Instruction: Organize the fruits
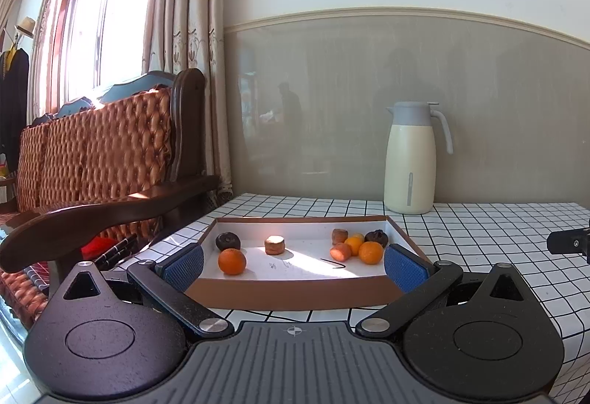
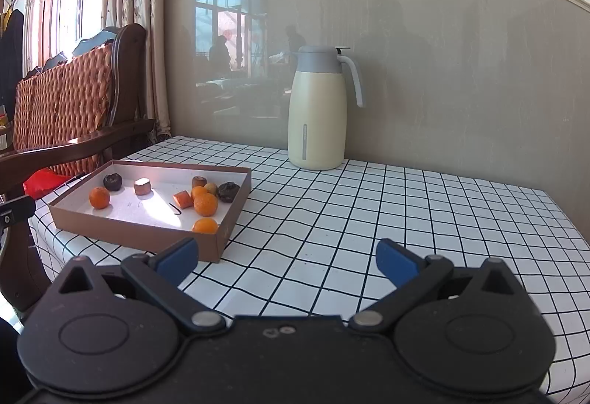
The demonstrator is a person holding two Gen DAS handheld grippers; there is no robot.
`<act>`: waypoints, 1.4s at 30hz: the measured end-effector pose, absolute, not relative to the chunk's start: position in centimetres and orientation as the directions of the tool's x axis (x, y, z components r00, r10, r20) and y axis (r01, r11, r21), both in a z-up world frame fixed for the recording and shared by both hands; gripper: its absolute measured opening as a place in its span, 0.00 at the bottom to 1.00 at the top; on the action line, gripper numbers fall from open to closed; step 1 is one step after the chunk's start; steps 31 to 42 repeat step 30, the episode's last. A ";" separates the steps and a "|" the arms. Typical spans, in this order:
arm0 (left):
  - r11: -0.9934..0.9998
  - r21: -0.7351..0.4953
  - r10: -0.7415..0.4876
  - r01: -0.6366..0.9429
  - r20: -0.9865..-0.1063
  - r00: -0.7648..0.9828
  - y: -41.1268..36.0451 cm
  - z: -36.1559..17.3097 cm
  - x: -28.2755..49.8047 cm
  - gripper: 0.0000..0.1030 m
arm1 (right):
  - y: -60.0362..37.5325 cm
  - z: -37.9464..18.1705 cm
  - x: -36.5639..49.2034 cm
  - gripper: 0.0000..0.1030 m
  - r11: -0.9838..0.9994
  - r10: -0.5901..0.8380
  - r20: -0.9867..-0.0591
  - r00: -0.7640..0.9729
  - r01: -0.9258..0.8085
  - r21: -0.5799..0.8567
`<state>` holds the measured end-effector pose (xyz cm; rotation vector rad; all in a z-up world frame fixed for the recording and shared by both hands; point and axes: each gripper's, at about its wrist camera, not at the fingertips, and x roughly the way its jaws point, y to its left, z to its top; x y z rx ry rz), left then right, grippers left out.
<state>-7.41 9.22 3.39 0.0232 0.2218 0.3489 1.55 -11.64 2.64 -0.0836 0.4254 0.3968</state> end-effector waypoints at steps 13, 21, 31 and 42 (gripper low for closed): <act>0.941 0.054 0.338 -0.335 -0.216 0.916 9.3 3.6 -7.3 1.00 | -11.6 2.6 1.6 0.94 0.920 0.358 -0.418 0.835 -0.392 0.004; 0.937 0.045 0.347 -0.345 -0.199 0.916 9.3 3.6 -7.5 1.00 | -11.4 2.6 1.5 0.94 0.919 0.359 -0.419 0.834 -0.394 0.002; 0.945 0.033 0.324 -0.324 -0.192 0.926 9.4 3.6 -7.5 1.00 | -11.4 2.6 1.5 0.94 0.919 0.359 -0.419 0.834 -0.394 0.002; 0.945 0.033 0.324 -0.324 -0.192 0.926 9.4 3.6 -7.5 1.00 | -11.4 2.6 1.5 0.94 0.919 0.359 -0.419 0.834 -0.394 0.002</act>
